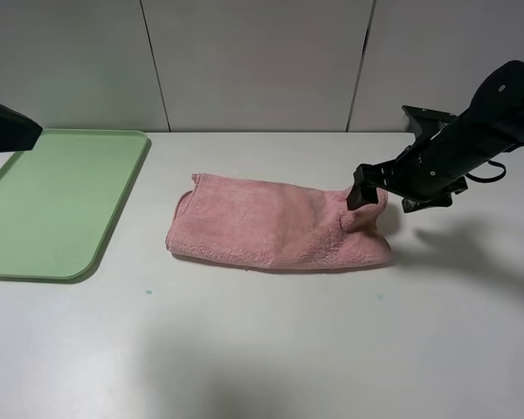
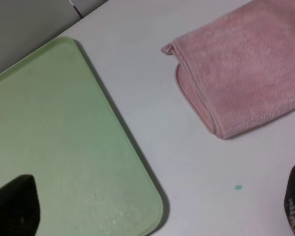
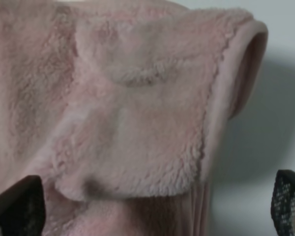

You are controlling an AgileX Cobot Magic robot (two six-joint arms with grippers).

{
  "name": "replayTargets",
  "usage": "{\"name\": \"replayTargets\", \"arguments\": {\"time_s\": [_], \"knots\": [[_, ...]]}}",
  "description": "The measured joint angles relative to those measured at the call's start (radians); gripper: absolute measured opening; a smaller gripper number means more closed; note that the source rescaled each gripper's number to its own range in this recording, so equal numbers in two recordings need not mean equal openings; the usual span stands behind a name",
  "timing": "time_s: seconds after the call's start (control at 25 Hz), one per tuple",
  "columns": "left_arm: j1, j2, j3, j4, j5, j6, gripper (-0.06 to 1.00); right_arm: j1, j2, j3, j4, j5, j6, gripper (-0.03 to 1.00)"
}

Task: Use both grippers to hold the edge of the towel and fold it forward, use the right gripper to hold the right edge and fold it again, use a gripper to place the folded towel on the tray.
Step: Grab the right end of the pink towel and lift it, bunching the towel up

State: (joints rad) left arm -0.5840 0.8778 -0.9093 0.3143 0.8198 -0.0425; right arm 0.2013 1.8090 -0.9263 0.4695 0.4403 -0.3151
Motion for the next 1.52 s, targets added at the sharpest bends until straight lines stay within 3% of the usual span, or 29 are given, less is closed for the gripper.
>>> {"name": "replayTargets", "arguments": {"time_s": [0.48,1.52], "knots": [[0.000,0.000,0.000,0.000,0.000,0.000,1.00,-0.008,0.083,0.002,0.039,-0.044,-0.077,1.00],[0.000,0.000,0.000,0.000,0.000,0.000,1.00,-0.008,0.161,-0.010,0.126,-0.066,-0.034,0.98]]}}
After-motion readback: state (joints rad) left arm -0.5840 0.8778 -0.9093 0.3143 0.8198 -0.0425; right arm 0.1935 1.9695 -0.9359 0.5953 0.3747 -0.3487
